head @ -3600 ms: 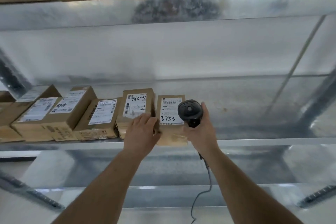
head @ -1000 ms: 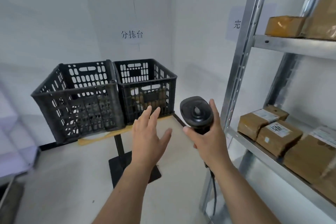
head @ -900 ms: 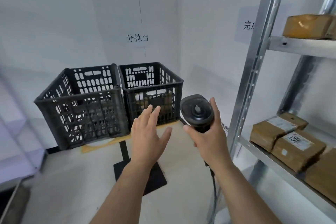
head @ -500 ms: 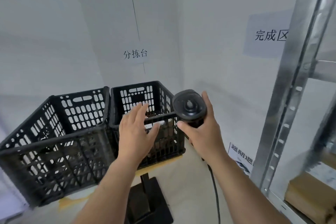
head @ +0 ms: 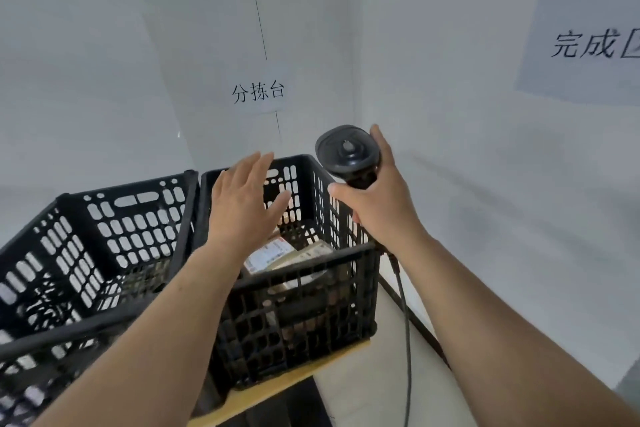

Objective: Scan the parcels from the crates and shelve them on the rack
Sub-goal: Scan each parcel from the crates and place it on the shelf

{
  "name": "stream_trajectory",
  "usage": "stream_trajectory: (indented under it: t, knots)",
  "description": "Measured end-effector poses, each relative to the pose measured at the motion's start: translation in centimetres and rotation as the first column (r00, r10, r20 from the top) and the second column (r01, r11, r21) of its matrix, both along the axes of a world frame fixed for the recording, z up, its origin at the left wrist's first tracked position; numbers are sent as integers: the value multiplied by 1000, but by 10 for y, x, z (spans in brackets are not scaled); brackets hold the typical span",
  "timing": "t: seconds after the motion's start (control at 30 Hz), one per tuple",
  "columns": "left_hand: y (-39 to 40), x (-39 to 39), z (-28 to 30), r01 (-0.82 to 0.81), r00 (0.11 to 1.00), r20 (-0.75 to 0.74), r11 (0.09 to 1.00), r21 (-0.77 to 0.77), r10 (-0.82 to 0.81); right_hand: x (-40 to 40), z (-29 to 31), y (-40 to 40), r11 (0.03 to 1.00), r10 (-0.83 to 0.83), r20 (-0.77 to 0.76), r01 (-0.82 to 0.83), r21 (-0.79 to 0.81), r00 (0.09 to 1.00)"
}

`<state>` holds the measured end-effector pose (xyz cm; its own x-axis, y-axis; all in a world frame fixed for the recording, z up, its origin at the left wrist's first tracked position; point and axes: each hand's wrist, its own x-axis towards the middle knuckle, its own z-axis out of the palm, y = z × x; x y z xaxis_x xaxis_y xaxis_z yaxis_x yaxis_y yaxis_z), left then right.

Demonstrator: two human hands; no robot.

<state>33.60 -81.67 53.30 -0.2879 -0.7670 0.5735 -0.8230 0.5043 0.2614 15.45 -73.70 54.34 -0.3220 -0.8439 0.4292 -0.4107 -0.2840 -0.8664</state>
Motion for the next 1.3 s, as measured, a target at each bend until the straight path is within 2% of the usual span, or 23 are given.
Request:
stream_trajectory:
  t: [0.13, 0.4, 0.77, 1.0, 1.1, 1.3]
  knots:
    - [-52, -2, 4, -15, 999, 33, 1000, 17, 15, -7, 3, -63, 999, 28, -14, -27, 41, 1000]
    - [-151, -1, -4, -41, 993, 115, 997, 59, 34, 3, -15, -170, 987, 81, 50, -87, 135, 995]
    - [-261, 5, -71, -123, 969, 240, 960, 250, 62, -3, -66, -275, 963, 108, 114, -133, 235, 988]
    - [-303, 1, -129, -148, 950, 313, 889, 433, 6, -2, -92, -306, 929, 125, 137, -164, 330, 983]
    - [-313, 4, -150, -184, 934, 356, 848, 498, -6, -4, -99, -308, 933, 130, 115, -161, 321, 985]
    - [-322, 3, -174, -253, 904, 423, 719, 647, -62, -9, -103, -310, 931, 136, 102, -163, 328, 985]
